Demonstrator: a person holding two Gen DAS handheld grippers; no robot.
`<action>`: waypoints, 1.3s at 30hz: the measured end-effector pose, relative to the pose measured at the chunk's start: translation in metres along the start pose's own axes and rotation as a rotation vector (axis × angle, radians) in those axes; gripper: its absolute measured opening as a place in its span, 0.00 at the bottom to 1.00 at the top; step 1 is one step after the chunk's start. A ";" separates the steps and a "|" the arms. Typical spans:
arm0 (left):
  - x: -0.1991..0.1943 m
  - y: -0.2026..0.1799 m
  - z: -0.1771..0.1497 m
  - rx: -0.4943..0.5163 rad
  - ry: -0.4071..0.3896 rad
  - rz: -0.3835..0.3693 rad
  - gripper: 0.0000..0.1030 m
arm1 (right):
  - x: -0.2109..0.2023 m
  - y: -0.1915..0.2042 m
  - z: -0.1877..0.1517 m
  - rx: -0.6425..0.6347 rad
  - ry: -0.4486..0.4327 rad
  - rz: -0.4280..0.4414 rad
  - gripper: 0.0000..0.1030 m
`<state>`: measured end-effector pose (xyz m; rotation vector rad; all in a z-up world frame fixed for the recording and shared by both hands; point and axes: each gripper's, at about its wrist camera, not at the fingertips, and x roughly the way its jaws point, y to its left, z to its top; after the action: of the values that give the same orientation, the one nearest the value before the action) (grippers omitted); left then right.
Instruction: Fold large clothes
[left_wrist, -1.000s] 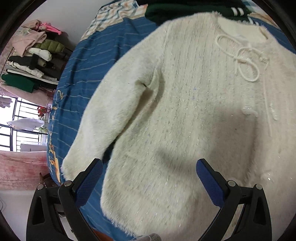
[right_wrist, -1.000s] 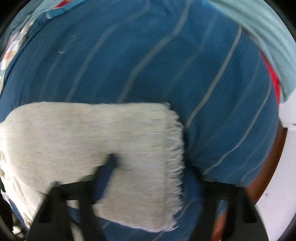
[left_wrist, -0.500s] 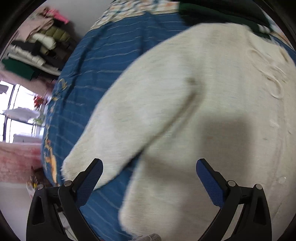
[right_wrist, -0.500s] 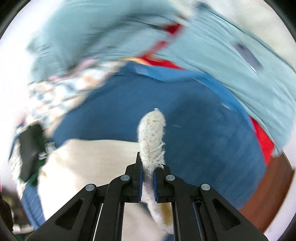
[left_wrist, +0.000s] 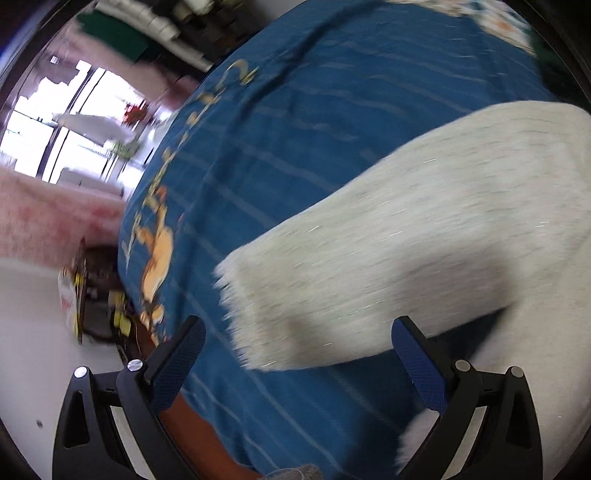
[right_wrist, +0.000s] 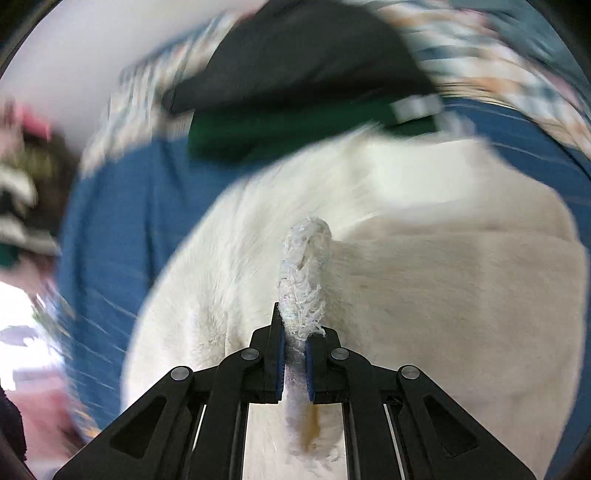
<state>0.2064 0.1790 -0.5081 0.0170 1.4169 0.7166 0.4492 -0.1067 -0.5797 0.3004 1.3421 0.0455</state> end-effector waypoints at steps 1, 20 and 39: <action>0.003 0.007 -0.002 -0.013 0.010 -0.003 1.00 | 0.017 0.015 -0.009 -0.029 0.038 -0.017 0.09; 0.141 0.059 -0.019 -0.914 0.308 -0.708 0.97 | -0.043 -0.148 -0.097 0.068 0.109 0.039 0.71; 0.029 0.075 0.172 -0.403 -0.322 -0.376 0.12 | 0.083 -0.041 -0.060 -0.017 0.204 -0.106 0.33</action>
<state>0.3270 0.3207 -0.4690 -0.4208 0.9152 0.6386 0.4052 -0.1178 -0.6805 0.2134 1.5574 -0.0013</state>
